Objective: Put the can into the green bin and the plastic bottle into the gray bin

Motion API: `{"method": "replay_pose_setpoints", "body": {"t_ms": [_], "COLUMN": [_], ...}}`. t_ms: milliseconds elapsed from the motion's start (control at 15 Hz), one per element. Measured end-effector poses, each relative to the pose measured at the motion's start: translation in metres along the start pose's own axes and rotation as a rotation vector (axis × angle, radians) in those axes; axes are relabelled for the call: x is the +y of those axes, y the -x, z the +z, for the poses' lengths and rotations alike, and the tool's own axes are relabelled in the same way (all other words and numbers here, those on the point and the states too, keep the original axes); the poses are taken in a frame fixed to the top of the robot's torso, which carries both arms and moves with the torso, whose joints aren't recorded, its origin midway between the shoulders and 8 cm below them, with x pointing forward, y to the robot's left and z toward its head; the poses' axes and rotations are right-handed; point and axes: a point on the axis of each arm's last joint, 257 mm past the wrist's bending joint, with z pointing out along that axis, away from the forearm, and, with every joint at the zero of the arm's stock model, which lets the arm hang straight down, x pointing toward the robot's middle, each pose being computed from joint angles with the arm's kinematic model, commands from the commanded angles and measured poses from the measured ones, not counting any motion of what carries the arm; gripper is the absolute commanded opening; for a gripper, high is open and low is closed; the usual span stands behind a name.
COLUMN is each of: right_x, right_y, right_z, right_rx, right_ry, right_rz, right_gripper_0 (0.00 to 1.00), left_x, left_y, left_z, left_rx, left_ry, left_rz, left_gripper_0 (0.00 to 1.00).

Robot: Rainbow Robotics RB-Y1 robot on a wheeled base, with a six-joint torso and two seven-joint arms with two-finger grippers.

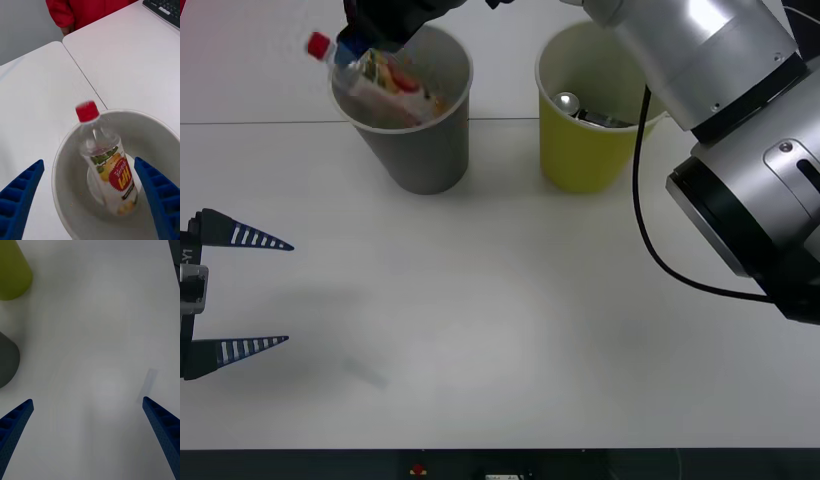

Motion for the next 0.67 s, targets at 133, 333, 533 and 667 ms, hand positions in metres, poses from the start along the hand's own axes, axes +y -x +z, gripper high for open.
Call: {"method": "replay_pose_setpoints", "body": {"t_ms": [133,333,533,667], "right_x": [0.002,0.003,0.000,-0.003], "right_y": [0.001,0.001,-0.001,-0.005], "right_z": [-0.001,-0.013,-0.042,-0.064], "right_rx": [-0.002,0.005,0.009,0.010], "right_ry": [0.006,0.038,0.096,0.118], "right_rz": [0.001,0.001,-0.008,-0.016], "right_gripper_0": [1.00,1.00,1.00,1.00], "left_x": [0.000,0.000,0.000,0.000], "left_y": [0.000,0.000,0.000,0.000], "left_z": [0.000,0.000,0.000,0.000], "left_rx": [0.000,0.000,0.000,0.000], "left_ry": [0.000,0.000,0.000,0.000], "left_rz": [0.000,0.000,0.000,0.000], "left_gripper_0": [1.00,1.00,1.00,1.00]}}
